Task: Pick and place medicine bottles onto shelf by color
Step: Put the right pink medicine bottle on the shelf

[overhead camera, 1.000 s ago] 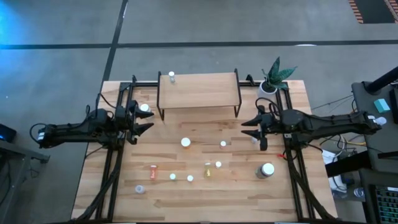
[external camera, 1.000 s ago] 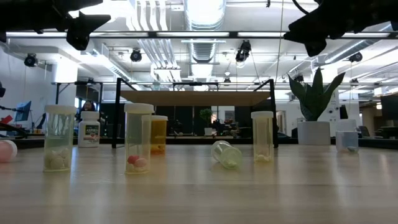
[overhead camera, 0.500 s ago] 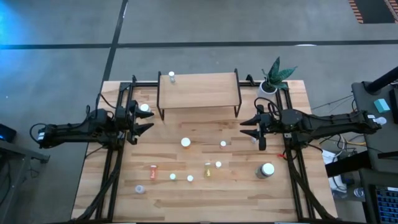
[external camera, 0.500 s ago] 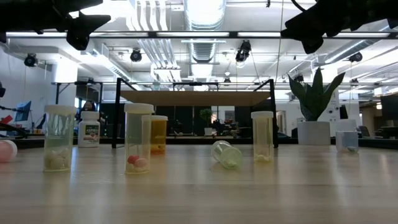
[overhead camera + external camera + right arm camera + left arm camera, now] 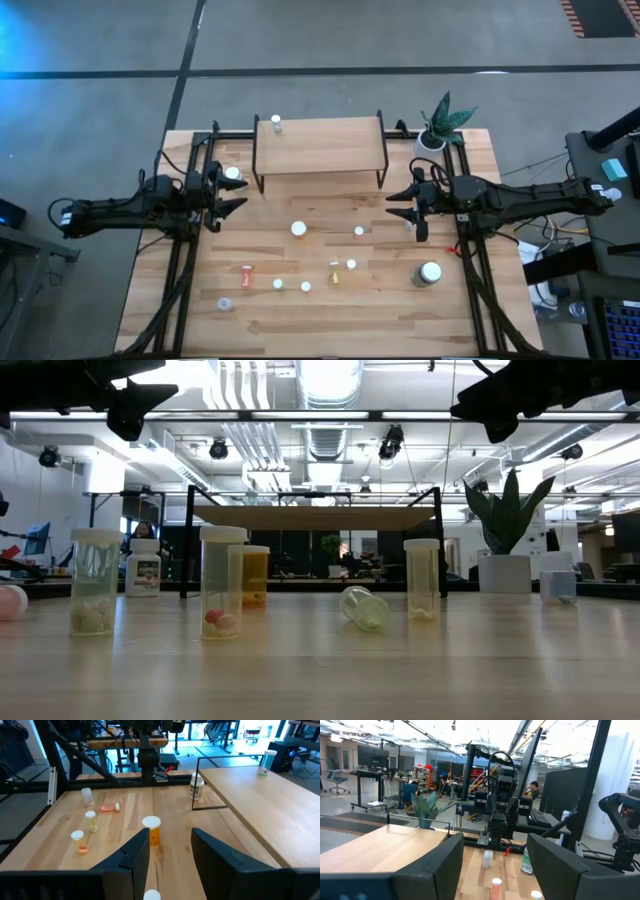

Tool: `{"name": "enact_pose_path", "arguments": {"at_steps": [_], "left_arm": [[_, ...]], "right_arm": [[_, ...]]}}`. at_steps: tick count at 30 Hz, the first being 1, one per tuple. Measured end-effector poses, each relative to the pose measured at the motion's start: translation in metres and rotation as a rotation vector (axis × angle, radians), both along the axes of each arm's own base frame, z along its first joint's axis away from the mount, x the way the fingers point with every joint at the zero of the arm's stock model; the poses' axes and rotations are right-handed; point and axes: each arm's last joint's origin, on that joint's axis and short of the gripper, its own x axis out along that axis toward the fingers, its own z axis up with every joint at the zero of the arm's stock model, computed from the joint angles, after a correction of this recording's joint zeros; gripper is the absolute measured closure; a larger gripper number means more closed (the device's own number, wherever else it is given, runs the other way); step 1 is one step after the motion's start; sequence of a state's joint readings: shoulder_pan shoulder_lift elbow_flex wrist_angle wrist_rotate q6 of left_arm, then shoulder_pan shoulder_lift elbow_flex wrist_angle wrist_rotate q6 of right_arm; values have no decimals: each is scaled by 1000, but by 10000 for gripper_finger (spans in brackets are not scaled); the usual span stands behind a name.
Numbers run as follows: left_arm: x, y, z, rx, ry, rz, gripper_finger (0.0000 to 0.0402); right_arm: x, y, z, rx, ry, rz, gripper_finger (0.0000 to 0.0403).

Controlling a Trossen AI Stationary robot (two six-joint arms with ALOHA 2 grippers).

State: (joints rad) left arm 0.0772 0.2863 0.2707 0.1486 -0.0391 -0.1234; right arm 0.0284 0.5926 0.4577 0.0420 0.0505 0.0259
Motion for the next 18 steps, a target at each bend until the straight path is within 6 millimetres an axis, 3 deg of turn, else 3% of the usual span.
{"name": "enact_pose_path", "arguments": {"at_steps": [18], "left_arm": [[0, 0, 0, 0, 1, 0, 198]], "right_arm": [[0, 0, 3, 19, -1, 9, 268]]}}
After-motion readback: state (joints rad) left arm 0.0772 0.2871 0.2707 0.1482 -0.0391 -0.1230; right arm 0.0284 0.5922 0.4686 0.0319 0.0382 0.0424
